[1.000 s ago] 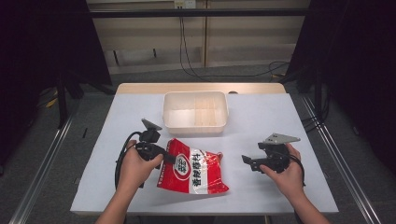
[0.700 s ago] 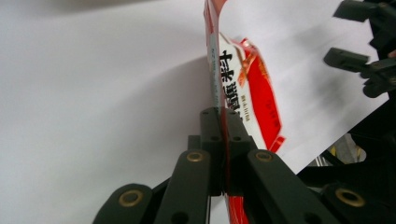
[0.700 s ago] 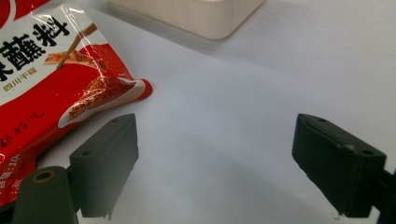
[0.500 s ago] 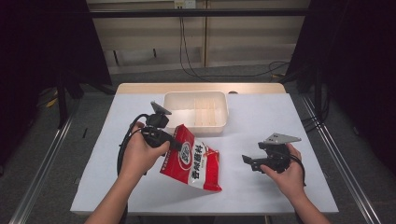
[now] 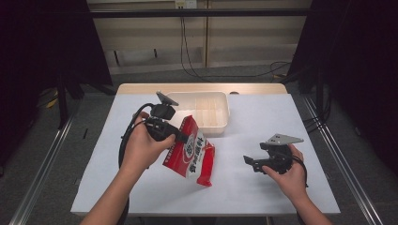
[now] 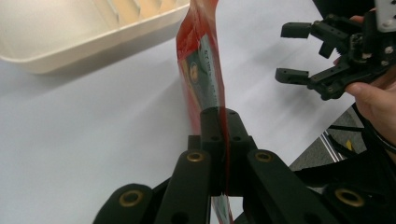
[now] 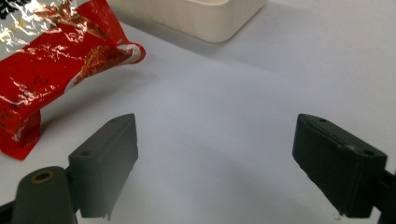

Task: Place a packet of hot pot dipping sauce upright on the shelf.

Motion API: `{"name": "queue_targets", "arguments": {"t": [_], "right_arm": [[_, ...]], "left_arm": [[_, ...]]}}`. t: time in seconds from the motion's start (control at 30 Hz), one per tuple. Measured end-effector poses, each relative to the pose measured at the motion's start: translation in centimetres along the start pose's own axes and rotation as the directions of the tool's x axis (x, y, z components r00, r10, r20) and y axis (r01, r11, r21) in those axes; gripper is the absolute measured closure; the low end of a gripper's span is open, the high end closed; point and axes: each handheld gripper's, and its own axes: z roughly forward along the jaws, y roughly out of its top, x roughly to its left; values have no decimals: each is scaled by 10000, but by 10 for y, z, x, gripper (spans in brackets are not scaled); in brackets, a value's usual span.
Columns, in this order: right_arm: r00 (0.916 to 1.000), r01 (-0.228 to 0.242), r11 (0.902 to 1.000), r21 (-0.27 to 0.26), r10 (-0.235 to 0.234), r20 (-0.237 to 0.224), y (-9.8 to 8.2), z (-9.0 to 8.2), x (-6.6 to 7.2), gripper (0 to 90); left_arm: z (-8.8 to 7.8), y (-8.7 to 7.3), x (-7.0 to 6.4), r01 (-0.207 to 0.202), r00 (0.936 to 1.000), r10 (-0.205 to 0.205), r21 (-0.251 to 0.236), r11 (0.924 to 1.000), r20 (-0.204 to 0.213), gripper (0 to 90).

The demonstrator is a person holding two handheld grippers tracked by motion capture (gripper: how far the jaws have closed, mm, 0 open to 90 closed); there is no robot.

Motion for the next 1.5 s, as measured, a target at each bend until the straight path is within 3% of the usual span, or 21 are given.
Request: {"name": "queue_targets", "arguments": {"t": [0.27,0.67,0.87,1.5], "right_arm": [[10000,-47,10000,-57,47,-13,0,-1,0,136],[9998,-83,9999,-79,81,-207,-1,-4,-3,98],[9993,114,9999,-15,-115,-359,-2,-4,-4,71],[9990,53,10000,-21,-54,-434,-3,-5,-4,72]], "left_arm": [[-10,18,-13,-635,9969,641,154,9979,-446,900],[-23,30,-8,-676,9940,686,144,9976,-848,900],[-29,36,-7,-711,9935,719,124,9974,-878,900],[-46,53,4,-778,9869,779,61,9969,-1410,900]]}}
